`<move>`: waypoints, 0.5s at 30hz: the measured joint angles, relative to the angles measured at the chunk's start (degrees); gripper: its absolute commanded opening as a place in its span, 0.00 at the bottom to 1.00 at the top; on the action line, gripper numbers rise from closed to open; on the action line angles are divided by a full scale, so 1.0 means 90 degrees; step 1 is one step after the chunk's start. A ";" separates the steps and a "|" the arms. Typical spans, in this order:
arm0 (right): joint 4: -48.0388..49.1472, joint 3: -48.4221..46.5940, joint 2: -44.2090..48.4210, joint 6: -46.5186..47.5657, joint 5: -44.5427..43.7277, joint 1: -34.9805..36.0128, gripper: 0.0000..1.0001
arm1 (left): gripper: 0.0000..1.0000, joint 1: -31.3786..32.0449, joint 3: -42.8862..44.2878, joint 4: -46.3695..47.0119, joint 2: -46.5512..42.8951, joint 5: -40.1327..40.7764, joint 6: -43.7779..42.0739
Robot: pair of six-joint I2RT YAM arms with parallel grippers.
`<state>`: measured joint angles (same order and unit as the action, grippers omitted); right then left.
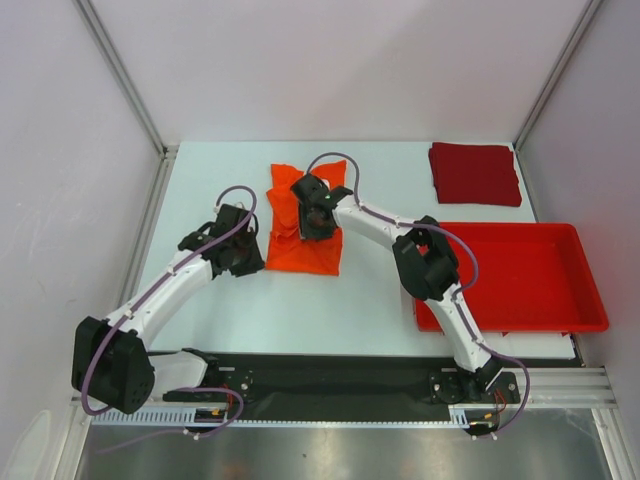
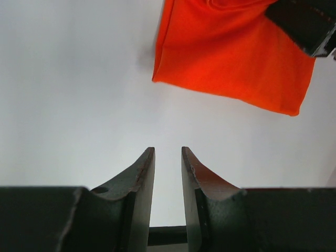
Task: Fold and stack the t-shirts
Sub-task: Fold the tshirt
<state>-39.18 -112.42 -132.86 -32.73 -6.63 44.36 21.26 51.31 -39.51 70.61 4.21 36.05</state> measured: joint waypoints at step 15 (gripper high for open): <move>-0.0425 -0.1860 -0.1032 0.0398 0.0211 -0.0542 0.46 | 0.33 0.0000 0.0036 0.0073 0.0279 -0.0066 -0.0051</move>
<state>-43.00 -129.16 -142.15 -29.15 -4.73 39.48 21.26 51.64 -38.85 73.12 3.62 35.59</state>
